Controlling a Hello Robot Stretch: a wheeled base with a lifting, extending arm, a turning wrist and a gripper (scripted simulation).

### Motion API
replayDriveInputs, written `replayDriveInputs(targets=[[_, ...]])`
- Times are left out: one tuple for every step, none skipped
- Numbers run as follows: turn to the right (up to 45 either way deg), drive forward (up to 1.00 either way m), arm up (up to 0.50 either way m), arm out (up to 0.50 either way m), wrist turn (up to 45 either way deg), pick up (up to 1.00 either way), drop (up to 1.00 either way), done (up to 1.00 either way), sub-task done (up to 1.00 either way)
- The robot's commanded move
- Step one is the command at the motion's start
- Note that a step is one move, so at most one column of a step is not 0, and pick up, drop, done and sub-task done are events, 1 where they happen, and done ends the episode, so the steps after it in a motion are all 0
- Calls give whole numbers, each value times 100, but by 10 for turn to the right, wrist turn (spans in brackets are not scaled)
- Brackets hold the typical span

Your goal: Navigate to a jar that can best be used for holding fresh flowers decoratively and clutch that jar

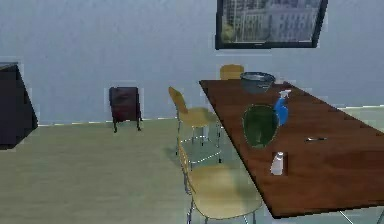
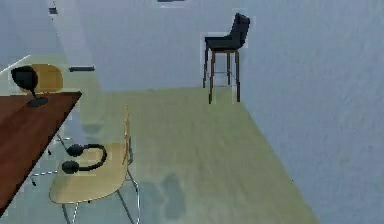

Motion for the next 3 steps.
replayDriveInputs(targets=[[-450,0,0,0,0,0,0,0,0],[-240,0,0,0,0,0,0,0,0],[450,0,0,0,0,0,0,0,0]])
